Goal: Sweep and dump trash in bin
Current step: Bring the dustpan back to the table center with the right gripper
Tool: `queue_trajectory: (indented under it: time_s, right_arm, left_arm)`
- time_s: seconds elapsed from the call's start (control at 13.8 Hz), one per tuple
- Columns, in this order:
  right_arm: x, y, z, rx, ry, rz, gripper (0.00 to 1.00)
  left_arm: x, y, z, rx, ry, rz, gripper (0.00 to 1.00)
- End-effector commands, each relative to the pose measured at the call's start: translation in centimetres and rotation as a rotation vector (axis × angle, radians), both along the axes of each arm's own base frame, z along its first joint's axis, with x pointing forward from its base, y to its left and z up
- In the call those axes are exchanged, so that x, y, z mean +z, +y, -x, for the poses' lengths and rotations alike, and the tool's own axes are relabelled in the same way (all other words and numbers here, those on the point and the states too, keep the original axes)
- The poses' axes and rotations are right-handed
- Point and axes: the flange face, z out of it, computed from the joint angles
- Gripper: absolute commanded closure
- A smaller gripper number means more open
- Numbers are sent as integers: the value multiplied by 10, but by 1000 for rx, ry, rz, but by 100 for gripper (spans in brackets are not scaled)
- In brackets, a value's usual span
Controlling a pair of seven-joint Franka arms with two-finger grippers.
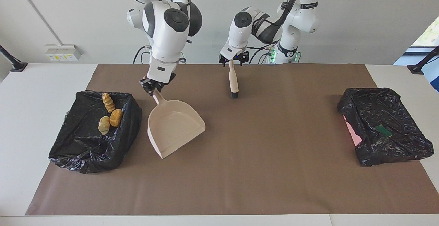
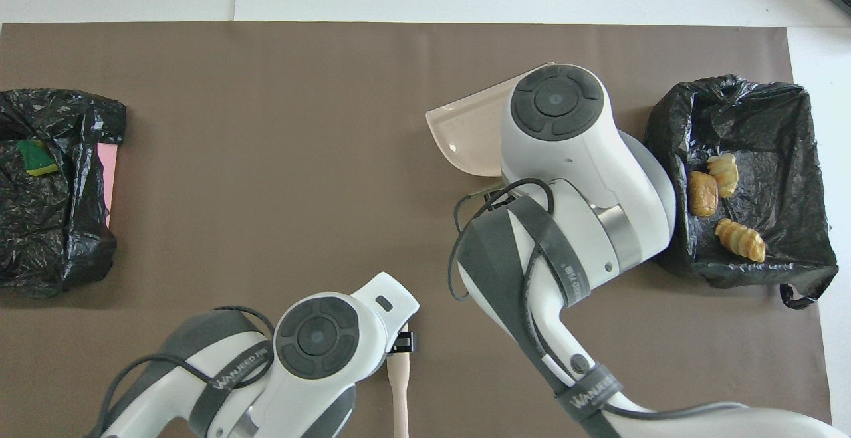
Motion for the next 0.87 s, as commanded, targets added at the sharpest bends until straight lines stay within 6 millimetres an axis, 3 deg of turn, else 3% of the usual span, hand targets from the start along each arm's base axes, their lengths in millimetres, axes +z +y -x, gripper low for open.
queue_trajectory:
  time_s: [0.0,0.29,0.51,0.65,0.79]
  right_arm:
    - [-15,50,-25,-207,-38,-109,100]
    - [-60,121,-18,-308,-45,-172,100]
    - [-78,137,-15,-317,-34,-221,100]
    - [-87,152,-7,-307,-34,-242,100]
    - [-88,154,-7,-317,-41,-262,100]
  left_arm:
    - [30,46,-47,-35,-23,11,0]
    - [76,115,-103,-127,-107,-28,0]
    - [110,165,-138,-169,-162,-5,0]
    - [141,192,-156,-205,-202,2,0]
    - [179,220,-171,-216,-269,6,0]
